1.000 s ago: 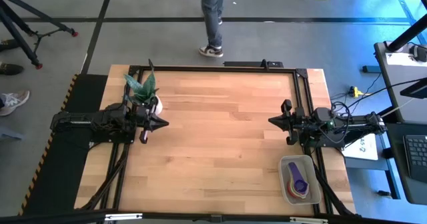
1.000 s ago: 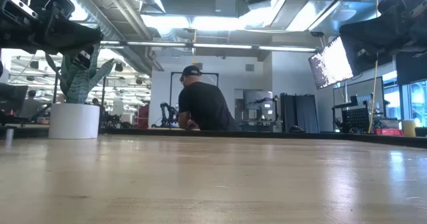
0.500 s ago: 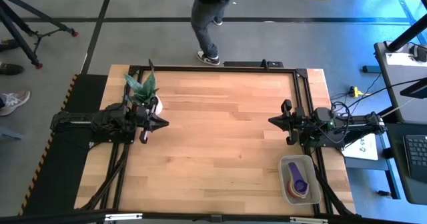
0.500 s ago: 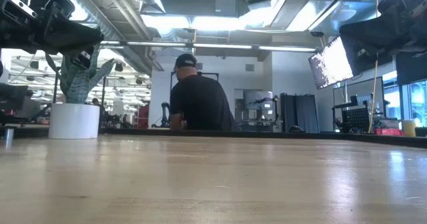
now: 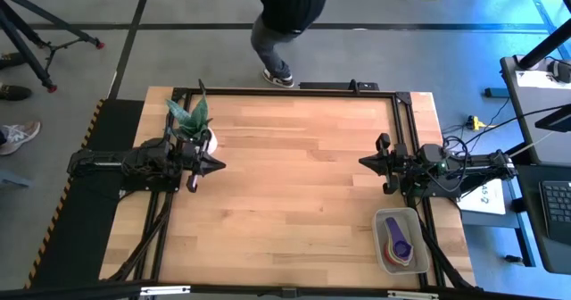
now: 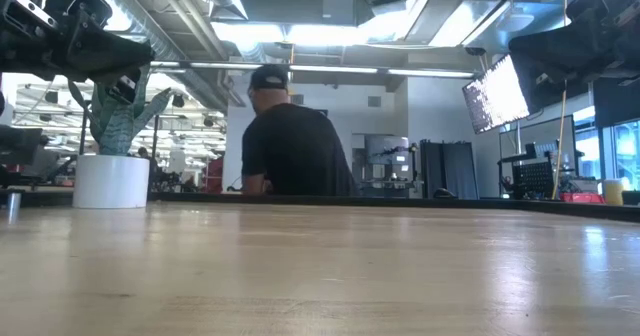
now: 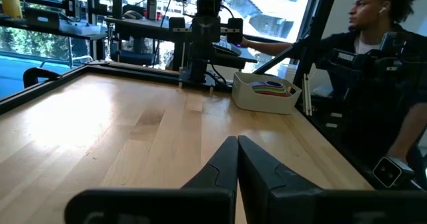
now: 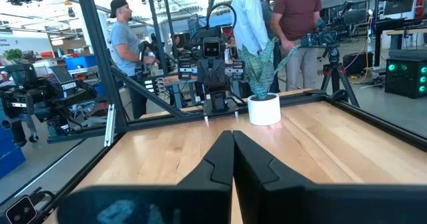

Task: Nest measuring cups in basket
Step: Return to Home Position

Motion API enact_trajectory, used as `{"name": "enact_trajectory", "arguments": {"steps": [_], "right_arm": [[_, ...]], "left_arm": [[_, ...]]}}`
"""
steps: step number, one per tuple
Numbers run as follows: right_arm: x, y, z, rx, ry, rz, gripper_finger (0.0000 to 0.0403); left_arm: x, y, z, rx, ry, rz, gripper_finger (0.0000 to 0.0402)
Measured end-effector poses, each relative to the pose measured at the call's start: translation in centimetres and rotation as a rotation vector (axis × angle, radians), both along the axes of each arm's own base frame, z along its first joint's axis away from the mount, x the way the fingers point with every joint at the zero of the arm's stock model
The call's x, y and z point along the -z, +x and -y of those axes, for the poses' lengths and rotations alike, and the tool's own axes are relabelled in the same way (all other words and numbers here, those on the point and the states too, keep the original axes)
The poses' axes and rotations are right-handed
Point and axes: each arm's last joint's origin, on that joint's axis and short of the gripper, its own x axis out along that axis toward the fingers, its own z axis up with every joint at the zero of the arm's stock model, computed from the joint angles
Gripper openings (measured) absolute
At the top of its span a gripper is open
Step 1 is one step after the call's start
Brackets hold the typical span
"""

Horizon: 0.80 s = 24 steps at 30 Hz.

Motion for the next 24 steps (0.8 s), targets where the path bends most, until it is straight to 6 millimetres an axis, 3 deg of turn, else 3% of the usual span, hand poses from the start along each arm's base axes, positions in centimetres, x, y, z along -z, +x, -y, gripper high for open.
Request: {"name": "enact_trajectory", "arguments": {"steps": [15, 24], "right_arm": [[0.0, 0.0, 0.0, 0.0, 0.0, 0.0, 0.0], [0.0, 0.0, 0.0, 0.0, 0.0, 0.0, 0.0]], "left_arm": [[0.0, 0.0, 0.0, 0.0, 0.0, 0.0, 0.0026], [0.0, 0.0, 0.0, 0.0, 0.0, 0.0, 0.0016]]}}
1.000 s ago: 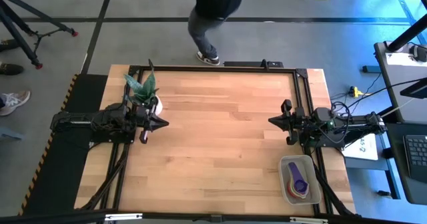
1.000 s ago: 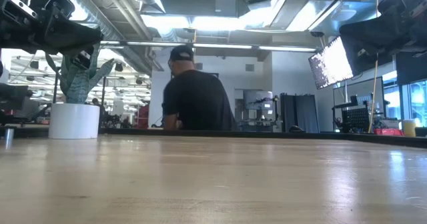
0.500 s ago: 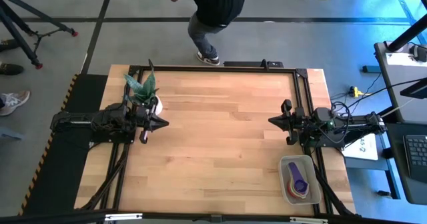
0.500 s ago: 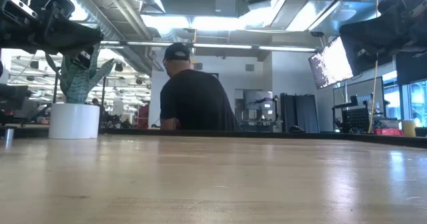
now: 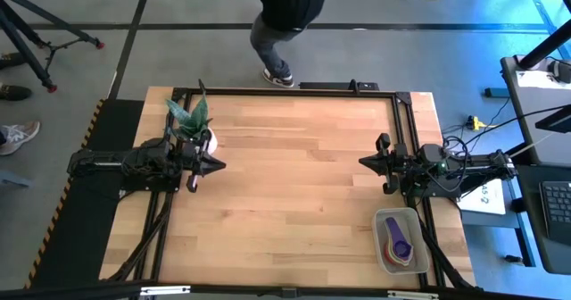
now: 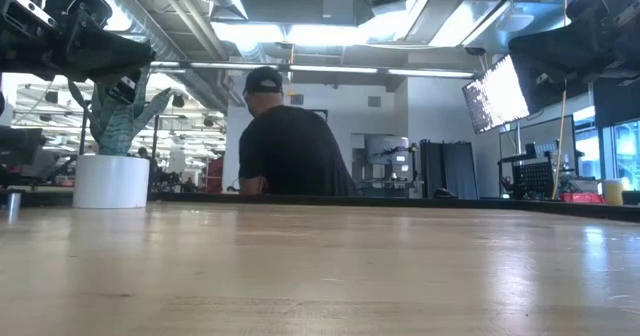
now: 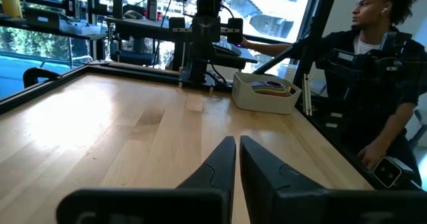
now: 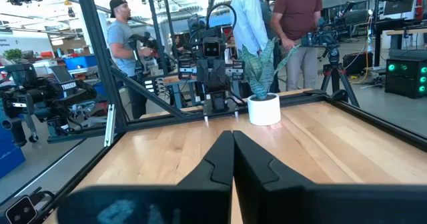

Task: Nest measuring cups in basket
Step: Return to Home Position

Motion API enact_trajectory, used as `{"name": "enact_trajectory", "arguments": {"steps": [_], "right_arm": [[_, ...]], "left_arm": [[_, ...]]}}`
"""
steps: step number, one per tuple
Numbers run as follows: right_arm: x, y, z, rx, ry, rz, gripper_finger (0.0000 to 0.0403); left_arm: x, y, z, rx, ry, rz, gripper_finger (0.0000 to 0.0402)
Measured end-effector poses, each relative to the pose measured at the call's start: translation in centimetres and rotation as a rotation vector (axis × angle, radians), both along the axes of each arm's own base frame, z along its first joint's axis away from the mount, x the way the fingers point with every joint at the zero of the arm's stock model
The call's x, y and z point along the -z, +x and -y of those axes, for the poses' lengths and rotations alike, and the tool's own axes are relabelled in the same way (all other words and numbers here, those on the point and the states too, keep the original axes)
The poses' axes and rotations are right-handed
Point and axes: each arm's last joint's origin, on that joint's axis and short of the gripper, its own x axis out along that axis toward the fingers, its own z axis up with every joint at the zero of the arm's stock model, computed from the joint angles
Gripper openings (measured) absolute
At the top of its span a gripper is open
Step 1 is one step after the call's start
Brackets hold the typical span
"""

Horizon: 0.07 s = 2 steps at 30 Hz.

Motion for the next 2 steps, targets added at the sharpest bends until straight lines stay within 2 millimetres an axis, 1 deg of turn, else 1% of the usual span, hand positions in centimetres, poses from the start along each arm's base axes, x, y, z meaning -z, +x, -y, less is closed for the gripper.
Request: {"name": "enact_trajectory", "arguments": {"steps": [2], "right_arm": [[0.0, 0.0, 0.0, 0.0, 0.0, 0.0, 0.0]], "left_arm": [[0.0, 0.0, 0.0, 0.0, 0.0, 0.0, 0.0012]]}}
